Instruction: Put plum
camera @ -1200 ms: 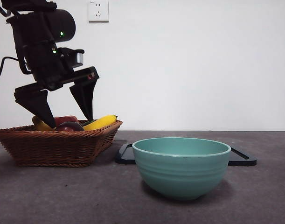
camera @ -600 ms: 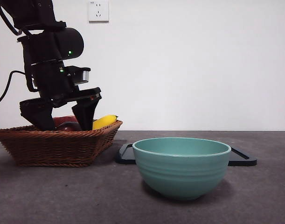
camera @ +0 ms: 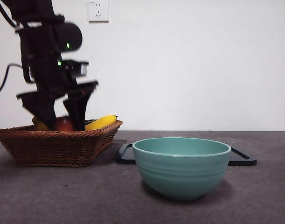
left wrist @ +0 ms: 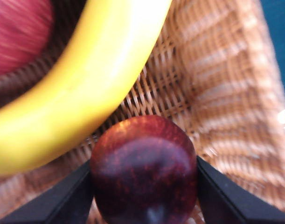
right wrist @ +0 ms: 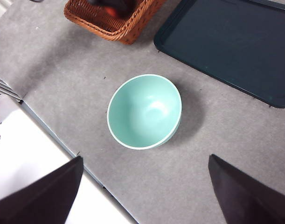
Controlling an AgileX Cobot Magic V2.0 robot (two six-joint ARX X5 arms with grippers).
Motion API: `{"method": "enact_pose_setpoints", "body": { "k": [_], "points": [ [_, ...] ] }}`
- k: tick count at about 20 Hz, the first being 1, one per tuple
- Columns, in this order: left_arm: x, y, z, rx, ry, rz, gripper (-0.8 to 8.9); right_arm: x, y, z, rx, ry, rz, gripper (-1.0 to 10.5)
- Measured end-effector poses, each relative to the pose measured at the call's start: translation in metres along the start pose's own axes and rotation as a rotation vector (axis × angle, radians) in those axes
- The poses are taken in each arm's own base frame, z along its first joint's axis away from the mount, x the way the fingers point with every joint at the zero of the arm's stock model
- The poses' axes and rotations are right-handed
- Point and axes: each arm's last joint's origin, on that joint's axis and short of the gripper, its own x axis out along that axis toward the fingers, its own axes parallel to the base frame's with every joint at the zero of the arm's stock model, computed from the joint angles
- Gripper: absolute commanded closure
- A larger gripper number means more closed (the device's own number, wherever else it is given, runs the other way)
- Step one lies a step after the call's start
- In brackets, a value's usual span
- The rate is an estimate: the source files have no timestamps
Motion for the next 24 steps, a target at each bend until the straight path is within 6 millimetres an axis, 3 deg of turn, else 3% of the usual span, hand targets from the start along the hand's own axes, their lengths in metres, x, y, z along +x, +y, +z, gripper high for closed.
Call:
{"method": "enact_pose_setpoints", "body": {
  "k": [5, 7, 10, 14, 16, 24],
  "points": [
    [-0.092, -0.03, -0.004, 0.081, -0.234, -0.114, 5.7, 0.0, 0.0, 0.0, 0.0, 0.0, 0.0, 5.2],
    [-0.115, -0.045, -0.014, 0.129, -0.257, -0.188, 5.7, 0.0, 0.0, 0.0, -0.001, 0.0, 0.0, 5.2],
    [-0.129, -0.072, -0.026, 0.212, -0.24, -0.262, 5.7, 0.0, 0.0, 0.0, -0.001, -0.001, 0.0, 5.2],
    [-0.123, -0.115, -0.04, 0.36, -0.173, -0.333, 5.7, 0.0, 0.0, 0.0, -0.001, -0.001, 0.0, 5.2],
    [-0.11, -0.138, -0.043, 0.434, -0.133, -0.363, 5.7, 0.0, 0.0, 0.0, -0.001, -0.001, 0.0, 5.2],
    [-0.028, -0.189, -0.051, 0.605, 0.038, -0.34, 5.7, 0.0, 0.0, 0.0, -0.001, -0.002, 0.0, 5.2]
  ]
}}
